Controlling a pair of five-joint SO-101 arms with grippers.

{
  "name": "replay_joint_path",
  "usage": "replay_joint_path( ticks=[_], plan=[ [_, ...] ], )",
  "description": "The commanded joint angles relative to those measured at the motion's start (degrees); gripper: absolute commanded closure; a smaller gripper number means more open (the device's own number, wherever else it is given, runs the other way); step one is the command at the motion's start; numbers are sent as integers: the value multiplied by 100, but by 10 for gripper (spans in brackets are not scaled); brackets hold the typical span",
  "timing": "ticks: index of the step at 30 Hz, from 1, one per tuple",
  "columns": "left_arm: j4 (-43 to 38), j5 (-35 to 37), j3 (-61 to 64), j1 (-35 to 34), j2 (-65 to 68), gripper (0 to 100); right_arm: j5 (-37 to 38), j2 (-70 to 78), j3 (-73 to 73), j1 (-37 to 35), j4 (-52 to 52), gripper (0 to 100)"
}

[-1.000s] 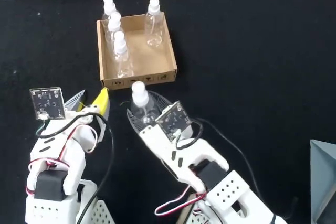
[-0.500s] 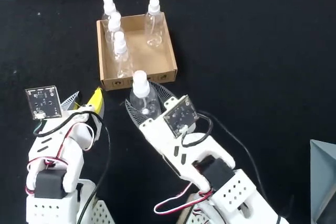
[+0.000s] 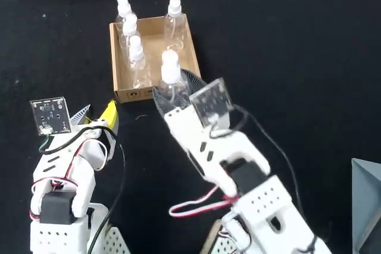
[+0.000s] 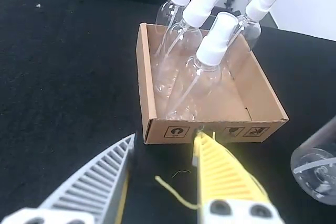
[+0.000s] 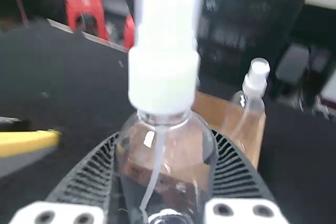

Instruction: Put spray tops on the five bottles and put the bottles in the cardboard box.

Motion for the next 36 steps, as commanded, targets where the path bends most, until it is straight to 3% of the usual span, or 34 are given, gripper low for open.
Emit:
replay_joint_path(
  ticks=[1, 6, 12, 29, 36],
  plan=[
    [-141, 44, -101, -48, -79, 834, -35, 664, -567, 281, -396, 881],
    [-141, 35, -101, -48, -79, 834, -79, 1420, -593, 466, -1240, 881],
    [-141, 53, -101, -48, -79, 834, -738, 2026, -752, 782, -1776, 881],
    [-123, 53, -92, -48, -79, 834, -703, 3503, -1982, 923, -1793, 881],
    [-105, 53, -84, -48, -79, 834, -703, 4462, -2158, 1055, -3174, 884]
  ],
)
